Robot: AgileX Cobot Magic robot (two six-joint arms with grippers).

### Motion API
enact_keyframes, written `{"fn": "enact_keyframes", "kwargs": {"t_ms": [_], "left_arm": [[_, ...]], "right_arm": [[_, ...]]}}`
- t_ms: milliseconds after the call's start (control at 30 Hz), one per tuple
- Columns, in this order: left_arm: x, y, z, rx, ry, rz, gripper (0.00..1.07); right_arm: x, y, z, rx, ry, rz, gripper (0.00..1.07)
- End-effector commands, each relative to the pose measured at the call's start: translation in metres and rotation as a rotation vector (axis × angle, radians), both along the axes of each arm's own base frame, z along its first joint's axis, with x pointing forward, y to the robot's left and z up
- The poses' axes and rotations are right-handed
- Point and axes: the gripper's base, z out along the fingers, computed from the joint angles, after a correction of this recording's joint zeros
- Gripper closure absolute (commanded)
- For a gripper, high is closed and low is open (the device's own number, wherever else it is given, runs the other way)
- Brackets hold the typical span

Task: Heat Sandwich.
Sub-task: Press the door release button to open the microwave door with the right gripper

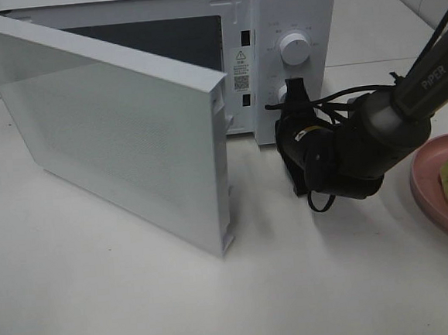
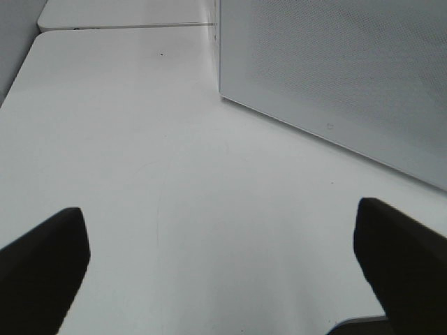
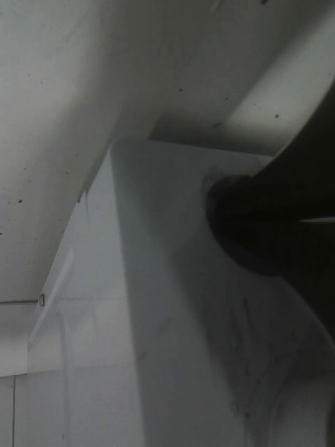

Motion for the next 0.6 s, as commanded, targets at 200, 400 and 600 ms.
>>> {"fn": "enact_keyframes", "kwargs": {"t_ms": [200,400,600], "left_arm": [[-0.0035,0.0001,-0.0008,0.000,-0.026,0.003,0.09],[-0.0035,0.0001,-0.0008,0.000,-0.026,0.003,0.09],[-0.0035,0.0001,-0.0008,0.000,-0.026,0.003,0.09]], "right_arm": [[0.0357,-0.0066,0.0492,-0.019,-0.352,-0.046,1.07],[0.0345,-0.0061,0.0439,-0.011,-0.297,-0.044,1.07],[0.0286,-0.0068,0.0420,-0.010,-0.243,-0.026,1.07]]}}
